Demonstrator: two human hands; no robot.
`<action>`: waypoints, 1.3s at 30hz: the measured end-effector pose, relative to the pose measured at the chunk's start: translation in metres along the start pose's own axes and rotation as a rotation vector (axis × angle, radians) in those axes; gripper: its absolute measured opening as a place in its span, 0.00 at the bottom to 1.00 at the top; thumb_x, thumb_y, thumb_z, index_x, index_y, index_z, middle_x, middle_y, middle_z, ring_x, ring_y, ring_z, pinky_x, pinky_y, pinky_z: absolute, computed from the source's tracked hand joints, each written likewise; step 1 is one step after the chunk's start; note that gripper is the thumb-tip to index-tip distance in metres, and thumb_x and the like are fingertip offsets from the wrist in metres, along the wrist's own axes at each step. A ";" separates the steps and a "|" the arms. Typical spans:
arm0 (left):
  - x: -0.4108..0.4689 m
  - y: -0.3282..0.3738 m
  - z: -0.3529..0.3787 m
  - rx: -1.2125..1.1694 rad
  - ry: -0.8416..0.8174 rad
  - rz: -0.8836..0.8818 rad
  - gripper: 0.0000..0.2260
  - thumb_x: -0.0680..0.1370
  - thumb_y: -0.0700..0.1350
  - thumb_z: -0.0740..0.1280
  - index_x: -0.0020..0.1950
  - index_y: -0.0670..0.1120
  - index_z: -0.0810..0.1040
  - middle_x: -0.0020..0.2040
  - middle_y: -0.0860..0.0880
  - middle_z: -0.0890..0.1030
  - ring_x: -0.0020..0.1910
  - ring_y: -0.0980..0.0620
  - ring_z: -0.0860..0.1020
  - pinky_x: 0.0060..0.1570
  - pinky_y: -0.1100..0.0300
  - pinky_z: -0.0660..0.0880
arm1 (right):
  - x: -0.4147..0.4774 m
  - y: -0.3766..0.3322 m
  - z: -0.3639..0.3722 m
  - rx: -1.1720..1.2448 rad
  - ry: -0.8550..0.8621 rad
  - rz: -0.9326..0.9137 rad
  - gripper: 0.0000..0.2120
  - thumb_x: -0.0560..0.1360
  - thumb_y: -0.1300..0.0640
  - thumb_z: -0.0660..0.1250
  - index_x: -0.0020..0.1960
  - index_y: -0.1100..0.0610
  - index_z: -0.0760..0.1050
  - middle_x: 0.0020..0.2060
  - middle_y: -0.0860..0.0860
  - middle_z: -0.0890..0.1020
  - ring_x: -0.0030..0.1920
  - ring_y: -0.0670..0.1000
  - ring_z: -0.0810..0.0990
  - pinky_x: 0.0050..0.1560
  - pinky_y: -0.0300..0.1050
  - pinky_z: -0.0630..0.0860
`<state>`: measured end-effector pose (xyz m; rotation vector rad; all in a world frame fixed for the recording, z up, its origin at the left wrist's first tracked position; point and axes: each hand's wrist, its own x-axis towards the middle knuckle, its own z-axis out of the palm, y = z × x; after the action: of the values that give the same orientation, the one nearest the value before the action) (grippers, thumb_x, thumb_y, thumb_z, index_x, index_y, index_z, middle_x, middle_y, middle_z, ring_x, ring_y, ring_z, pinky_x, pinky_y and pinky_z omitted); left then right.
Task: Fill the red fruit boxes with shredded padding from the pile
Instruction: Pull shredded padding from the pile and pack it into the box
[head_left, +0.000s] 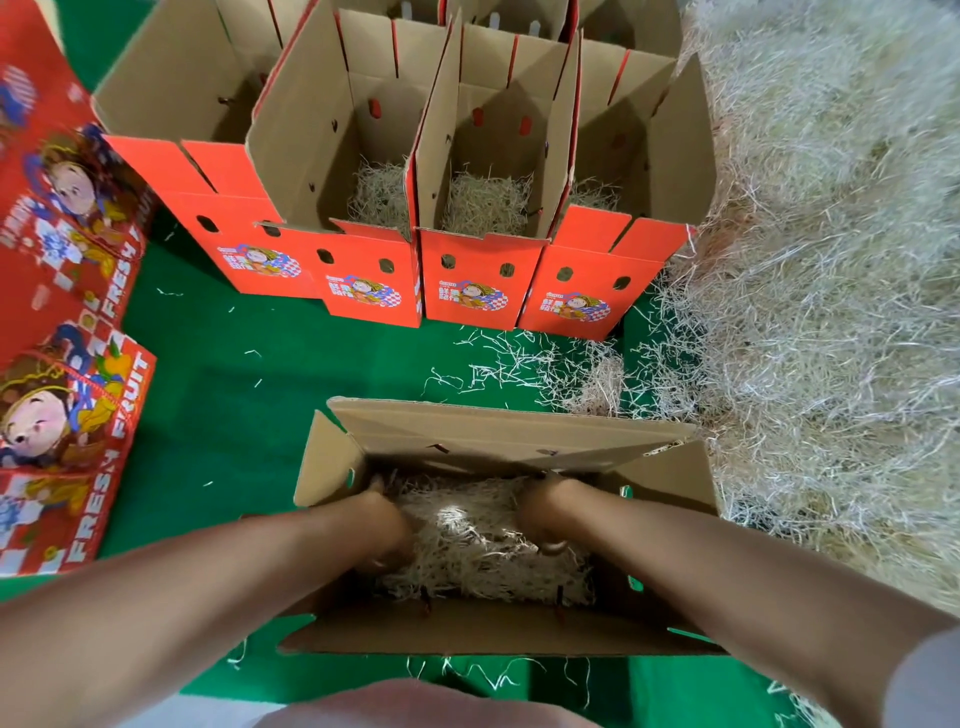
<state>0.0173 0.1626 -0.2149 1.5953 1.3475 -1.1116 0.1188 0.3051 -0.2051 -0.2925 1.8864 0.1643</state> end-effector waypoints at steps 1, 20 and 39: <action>-0.001 0.001 -0.001 0.008 0.064 -0.005 0.19 0.78 0.39 0.61 0.70 0.44 0.68 0.72 0.42 0.64 0.70 0.40 0.63 0.66 0.38 0.62 | -0.002 0.001 -0.001 -0.033 0.027 -0.015 0.08 0.76 0.65 0.59 0.51 0.64 0.76 0.45 0.58 0.77 0.48 0.58 0.76 0.46 0.50 0.74; -0.010 0.014 -0.021 -0.029 0.401 -0.009 0.12 0.79 0.38 0.59 0.60 0.39 0.76 0.59 0.40 0.77 0.59 0.41 0.73 0.58 0.49 0.69 | -0.017 -0.018 0.017 0.140 0.108 -0.018 0.11 0.77 0.62 0.61 0.56 0.66 0.75 0.48 0.59 0.78 0.48 0.57 0.79 0.44 0.47 0.74; 0.008 0.007 -0.001 -0.072 0.069 0.004 0.16 0.78 0.40 0.63 0.65 0.41 0.73 0.63 0.41 0.74 0.60 0.42 0.74 0.56 0.50 0.74 | -0.009 -0.007 0.034 0.064 -0.084 0.103 0.17 0.76 0.57 0.62 0.64 0.61 0.71 0.65 0.58 0.71 0.64 0.58 0.69 0.61 0.57 0.67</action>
<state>0.0252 0.1651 -0.2217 1.5957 1.4127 -1.0024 0.1542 0.3077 -0.2076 -0.1432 1.8204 0.1829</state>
